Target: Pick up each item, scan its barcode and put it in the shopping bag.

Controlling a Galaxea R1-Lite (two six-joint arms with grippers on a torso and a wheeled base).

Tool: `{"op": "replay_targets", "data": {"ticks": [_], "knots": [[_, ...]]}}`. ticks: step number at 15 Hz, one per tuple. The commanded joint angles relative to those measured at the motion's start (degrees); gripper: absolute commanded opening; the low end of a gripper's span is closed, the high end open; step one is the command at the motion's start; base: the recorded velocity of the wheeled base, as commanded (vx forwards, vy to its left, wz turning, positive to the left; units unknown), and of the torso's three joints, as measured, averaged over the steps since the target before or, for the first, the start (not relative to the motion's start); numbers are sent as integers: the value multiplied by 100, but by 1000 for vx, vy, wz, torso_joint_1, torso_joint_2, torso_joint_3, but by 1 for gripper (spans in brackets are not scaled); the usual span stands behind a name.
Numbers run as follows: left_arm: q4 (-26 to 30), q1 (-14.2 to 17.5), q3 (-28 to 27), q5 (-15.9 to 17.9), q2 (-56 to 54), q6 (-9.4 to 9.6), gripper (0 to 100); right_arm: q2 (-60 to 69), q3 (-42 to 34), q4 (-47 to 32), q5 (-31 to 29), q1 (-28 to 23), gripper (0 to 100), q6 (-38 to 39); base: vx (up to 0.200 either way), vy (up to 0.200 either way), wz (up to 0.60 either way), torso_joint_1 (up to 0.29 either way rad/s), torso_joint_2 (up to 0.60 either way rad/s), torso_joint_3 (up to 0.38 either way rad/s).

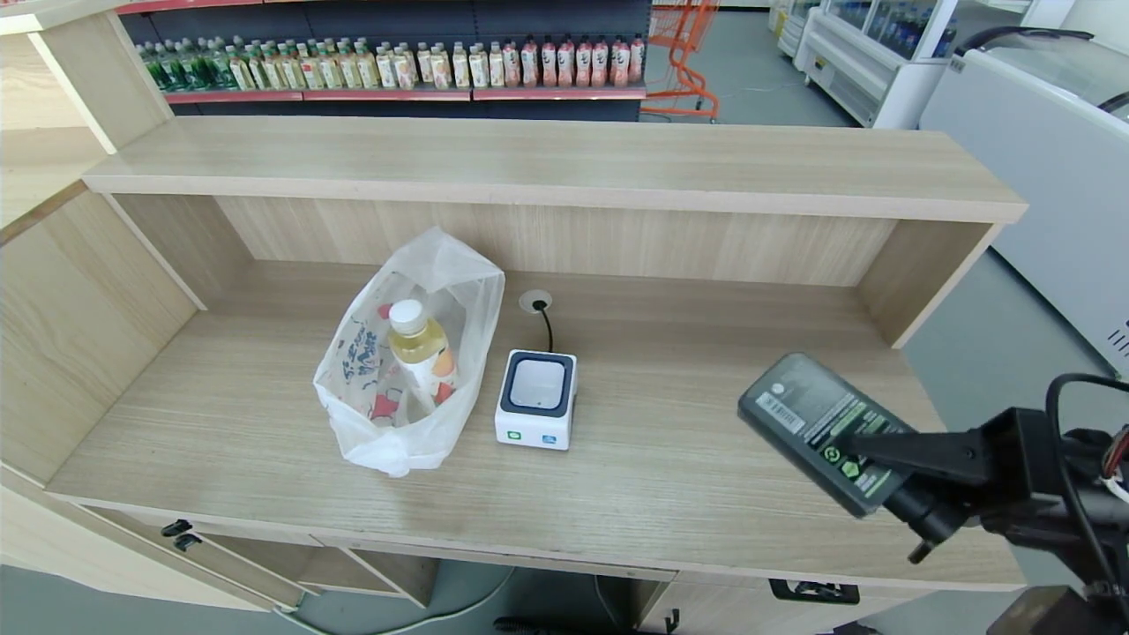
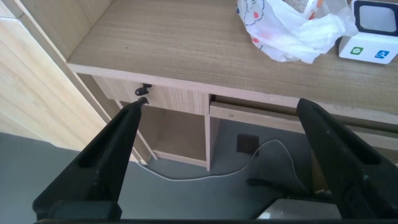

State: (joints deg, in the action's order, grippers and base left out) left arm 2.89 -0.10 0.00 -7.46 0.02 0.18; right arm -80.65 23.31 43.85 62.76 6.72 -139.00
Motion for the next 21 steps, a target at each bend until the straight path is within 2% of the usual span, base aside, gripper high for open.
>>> {"op": "replay_targets", "data": {"ticks": [1,4,5,9,19,21], "knots": [[1,1,0,-1,-2,-1,100,208,-125,-61,369,787,0,-716,0,0,0,0,0,0],[1,1,0,-1,-2,-1,100,243,-98,-667,1125,849,0,-1209,0,0,0,0,0,0],[1,1,0,-1,-2,-1,100,243,-116,-702,1204,866,0,-1332,0,0,0,0,0,0],[1,1,0,-1,-2,-1,100,305,-178,-711,1213,884,0,-1745,0,0,0,0,0,0],[1,1,0,-1,-2,-1,100,243,-160,-711,1213,884,0,-1745,0,0,0,0,0,0],[-8,1,0,-1,-2,-1,100,296,-28,-729,1204,875,0,-1481,0,0,0,0,0,0]]}}
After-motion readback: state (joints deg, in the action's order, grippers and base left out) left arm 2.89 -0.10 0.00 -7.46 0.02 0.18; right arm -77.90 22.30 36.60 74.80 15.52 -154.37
